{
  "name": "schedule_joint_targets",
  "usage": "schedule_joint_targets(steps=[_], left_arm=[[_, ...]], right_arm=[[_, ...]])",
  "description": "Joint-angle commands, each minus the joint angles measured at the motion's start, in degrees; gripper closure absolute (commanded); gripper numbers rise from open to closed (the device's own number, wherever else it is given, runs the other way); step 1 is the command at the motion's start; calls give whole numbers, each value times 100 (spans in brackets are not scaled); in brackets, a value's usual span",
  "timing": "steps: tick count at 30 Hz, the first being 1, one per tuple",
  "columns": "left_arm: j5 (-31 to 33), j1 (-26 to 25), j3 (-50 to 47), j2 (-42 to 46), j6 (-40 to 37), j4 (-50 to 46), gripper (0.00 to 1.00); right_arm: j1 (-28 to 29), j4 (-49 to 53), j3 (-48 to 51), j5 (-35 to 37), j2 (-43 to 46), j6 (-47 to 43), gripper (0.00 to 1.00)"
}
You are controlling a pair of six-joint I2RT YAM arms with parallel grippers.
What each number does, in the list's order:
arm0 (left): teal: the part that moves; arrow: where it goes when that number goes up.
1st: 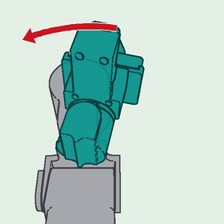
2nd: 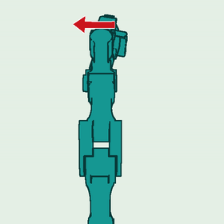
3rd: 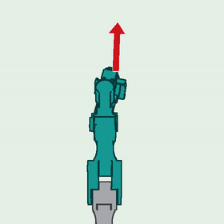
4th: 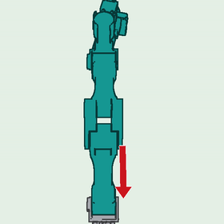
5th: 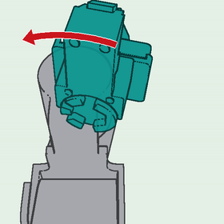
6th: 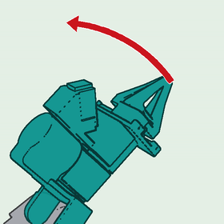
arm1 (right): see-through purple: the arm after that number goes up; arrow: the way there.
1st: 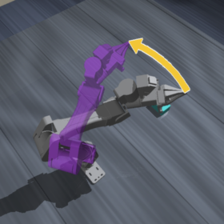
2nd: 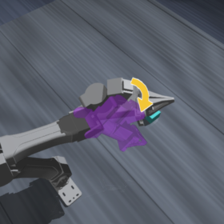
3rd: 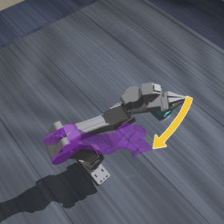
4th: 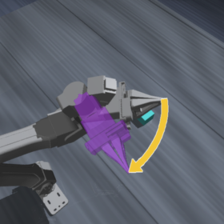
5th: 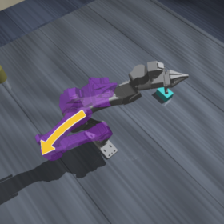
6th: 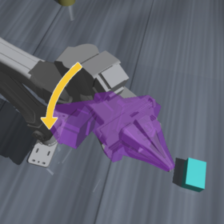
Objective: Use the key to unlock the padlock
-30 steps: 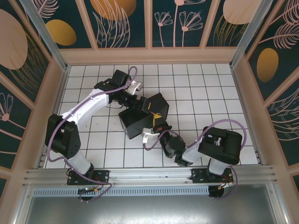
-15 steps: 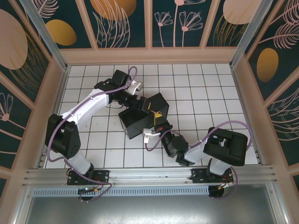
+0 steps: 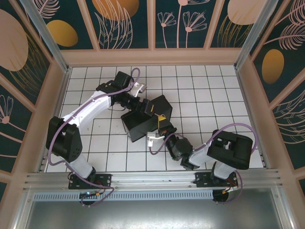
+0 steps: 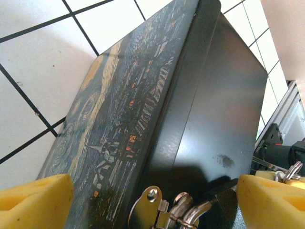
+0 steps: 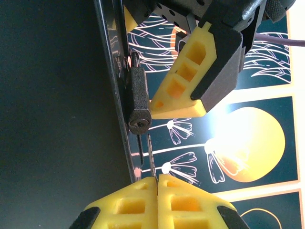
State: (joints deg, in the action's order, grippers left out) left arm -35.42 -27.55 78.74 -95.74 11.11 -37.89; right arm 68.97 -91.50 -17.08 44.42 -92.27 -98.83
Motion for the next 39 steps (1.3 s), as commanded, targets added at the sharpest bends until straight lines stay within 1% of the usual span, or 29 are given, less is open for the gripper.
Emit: schedule_joint_targets(steps=[1, 19, 39], left_arm=[[122, -31, -63, -22, -92, -162, 12], [50, -31, -84, 5, -118, -148, 13], [-4, -31, -186, 30, -118, -96, 13]], right_arm=[[-63, -557, -120, -110, -74, 229, 100], [-77, -518, -198, -68, -249, 416, 100], [-125, -600, -353, -135, -306, 366, 100]])
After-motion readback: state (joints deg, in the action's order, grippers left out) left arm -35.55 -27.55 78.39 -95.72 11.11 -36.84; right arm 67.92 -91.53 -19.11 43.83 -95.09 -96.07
